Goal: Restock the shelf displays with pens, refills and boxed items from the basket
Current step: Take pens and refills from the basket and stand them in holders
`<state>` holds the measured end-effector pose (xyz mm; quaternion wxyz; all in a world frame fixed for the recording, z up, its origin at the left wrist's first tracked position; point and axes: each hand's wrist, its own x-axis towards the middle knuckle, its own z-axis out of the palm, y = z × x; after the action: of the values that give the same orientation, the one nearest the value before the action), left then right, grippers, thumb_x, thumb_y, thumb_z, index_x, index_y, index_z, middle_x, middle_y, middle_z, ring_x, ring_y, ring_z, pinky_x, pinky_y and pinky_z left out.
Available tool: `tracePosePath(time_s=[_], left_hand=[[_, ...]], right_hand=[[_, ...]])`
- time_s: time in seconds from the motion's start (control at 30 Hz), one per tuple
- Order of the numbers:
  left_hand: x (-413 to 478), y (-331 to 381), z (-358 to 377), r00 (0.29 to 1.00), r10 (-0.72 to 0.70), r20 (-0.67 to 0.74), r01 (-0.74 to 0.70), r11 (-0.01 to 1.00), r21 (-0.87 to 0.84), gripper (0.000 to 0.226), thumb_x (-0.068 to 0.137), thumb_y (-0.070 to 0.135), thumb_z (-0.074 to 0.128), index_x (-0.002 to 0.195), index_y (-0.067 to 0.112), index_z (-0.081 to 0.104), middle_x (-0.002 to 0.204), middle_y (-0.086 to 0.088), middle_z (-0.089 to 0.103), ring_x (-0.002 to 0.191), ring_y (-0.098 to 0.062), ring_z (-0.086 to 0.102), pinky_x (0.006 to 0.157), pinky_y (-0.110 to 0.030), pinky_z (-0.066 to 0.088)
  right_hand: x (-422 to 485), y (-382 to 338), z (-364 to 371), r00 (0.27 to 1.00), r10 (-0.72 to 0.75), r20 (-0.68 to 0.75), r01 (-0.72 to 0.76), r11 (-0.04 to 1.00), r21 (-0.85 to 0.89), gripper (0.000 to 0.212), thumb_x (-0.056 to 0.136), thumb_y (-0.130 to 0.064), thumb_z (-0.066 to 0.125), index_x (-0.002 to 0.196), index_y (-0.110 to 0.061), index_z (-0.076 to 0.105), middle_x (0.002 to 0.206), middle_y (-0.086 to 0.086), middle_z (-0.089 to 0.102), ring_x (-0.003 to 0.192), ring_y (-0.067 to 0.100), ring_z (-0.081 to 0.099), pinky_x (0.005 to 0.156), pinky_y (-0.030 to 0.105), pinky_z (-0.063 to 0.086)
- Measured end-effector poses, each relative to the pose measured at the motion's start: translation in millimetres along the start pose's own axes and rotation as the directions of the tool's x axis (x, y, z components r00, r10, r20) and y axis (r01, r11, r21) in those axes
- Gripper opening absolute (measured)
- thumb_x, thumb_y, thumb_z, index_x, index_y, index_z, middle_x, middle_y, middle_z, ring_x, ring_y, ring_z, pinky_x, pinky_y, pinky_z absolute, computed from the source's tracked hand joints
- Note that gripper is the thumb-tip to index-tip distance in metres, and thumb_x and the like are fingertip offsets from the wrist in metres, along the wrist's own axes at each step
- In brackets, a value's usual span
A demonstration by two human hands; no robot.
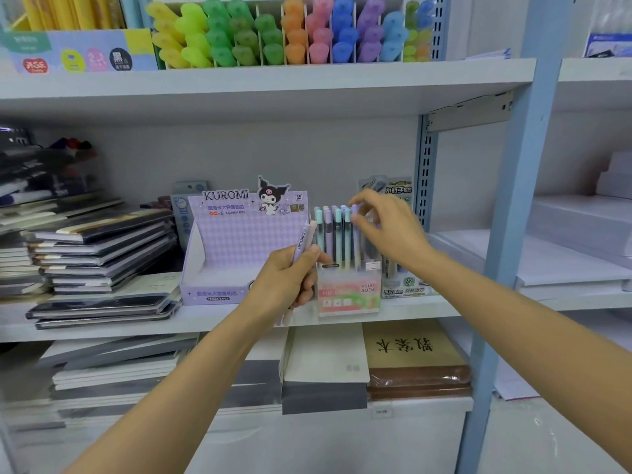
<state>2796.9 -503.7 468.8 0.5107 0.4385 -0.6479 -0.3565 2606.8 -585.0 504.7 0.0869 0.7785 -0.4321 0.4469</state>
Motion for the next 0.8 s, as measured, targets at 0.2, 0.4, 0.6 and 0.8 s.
tracePosePath(time_s=[0.2,0.4,0.6,0.8], left_hand=[[-4.4,6.7,-1.0,0.999,-0.015,0.051,0.018,0.998,-0.066,0.02,0.103,0.022,0.043,0.11,0.007,0.055,0.059,0.004,0.041,0.044,-0.008,0.035,0.041,-0.016,0.032],[-8.0,11.2,1.4,0.992,0.014,0.125,-0.013,1.0,-0.006,0.033,0.104,0.028,0.039,0.105,0.004,0.062,0.06,0.003,0.044,0.044,-0.009,0.037,0.042,-0.015,0.032],[-11.5,15.5,2.3,0.986,0.039,0.164,-0.034,0.999,-0.036,0.038,0.103,0.036,0.039,0.109,0.008,0.065,0.067,-0.003,0.061,0.054,-0.014,0.056,0.049,-0.022,0.045],[-7.4,8.4,-18.2,0.995,-0.064,-0.082,0.047,0.98,-0.193,0.023,0.096,0.027,0.058,0.099,0.009,0.071,0.067,0.003,0.053,0.043,-0.007,0.039,0.035,-0.015,0.026]], right_hand=[[0.7,5.6,4.5,0.995,0.088,0.037,-0.086,0.995,-0.059,0.025,0.097,-0.03,0.056,0.116,-0.02,0.068,0.097,-0.001,0.05,0.095,0.014,0.047,0.074,0.028,0.037],[-5.6,-21.4,-20.1,0.983,0.003,0.181,-0.109,0.812,0.574,0.034,0.093,-0.035,0.06,0.126,-0.027,0.062,0.104,0.001,0.065,0.084,0.028,0.057,0.077,0.034,0.05],[-8.8,-29.6,-26.6,0.961,-0.082,0.266,-0.15,0.653,0.742,0.012,0.09,-0.014,0.067,0.1,-0.013,0.072,0.083,0.003,0.073,0.07,0.012,0.063,0.065,0.023,0.051],[-5.8,-9.5,-38.1,0.974,0.17,0.149,-0.217,0.518,0.827,0.007,0.09,-0.002,0.062,0.091,-0.007,0.066,0.072,0.003,0.072,0.061,0.011,0.065,0.055,0.017,0.05]])
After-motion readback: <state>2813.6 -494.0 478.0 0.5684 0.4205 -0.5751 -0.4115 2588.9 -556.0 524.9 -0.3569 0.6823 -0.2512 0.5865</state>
